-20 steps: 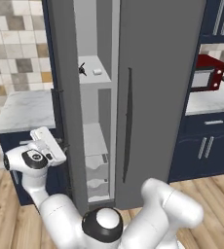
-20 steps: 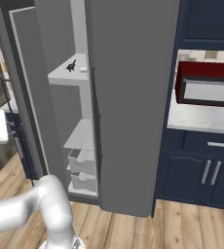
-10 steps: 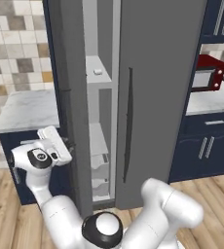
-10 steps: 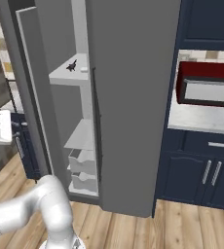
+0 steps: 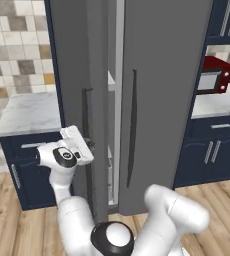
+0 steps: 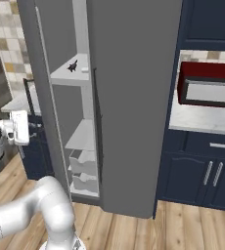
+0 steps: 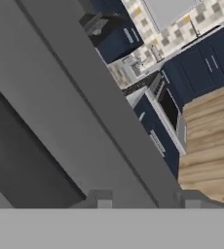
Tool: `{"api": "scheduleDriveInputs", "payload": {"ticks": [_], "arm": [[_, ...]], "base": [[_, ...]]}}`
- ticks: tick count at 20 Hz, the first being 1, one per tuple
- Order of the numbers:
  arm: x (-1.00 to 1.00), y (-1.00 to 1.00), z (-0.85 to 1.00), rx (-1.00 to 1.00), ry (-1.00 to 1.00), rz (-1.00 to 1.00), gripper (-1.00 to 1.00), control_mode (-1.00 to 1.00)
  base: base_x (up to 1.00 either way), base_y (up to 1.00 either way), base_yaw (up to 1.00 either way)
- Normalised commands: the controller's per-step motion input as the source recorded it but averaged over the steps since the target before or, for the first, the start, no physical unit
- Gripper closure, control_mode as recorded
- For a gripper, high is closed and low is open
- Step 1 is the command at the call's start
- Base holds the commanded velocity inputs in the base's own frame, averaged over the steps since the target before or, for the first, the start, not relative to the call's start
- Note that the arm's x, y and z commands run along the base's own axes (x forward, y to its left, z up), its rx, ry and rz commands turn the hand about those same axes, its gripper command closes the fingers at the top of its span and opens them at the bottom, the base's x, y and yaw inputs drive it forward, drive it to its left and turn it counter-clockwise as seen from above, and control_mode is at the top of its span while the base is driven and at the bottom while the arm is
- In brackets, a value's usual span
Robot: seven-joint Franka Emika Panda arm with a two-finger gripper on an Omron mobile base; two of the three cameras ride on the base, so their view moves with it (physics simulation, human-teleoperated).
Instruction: There's a fish in the fridge that needs to be moved to the freezer for freezing. Pick up the fish from the fridge, place it on any shelf in the freezer, and close the fridge and freezer doors when done.
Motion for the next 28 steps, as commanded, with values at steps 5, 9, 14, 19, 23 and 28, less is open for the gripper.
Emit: {"api": "scheduleDriveInputs", "payload": {"ticks": [5,9,14,19,23,28], "arm": [[0.33,-0.86,-0.06,0.03,0.00,0.00,-1.00,-1.00],[0.30,-0.82,-0.04,0.03,0.00,0.00,-1.00,-1.00],[0.39,-0.74,-0.03,0.02,0.00,0.00,-1.00,-1.00],[0.75,-0.33,0.00,0.00,0.08,0.00,-1.00,-1.00],[0.91,-0.37,0.00,0.00,0.15,0.00,-1.00,-1.00],[0.86,-0.33,0.00,0.00,0.11,0.00,-1.00,-1.00]], "base": [[0.00,0.00,0.00],[0.00,0.00,0.00],[0.00,0.00,0.00],[0.00,0.00,0.00],[0.00,0.00,0.00],[0.00,0.00,0.00]]}}
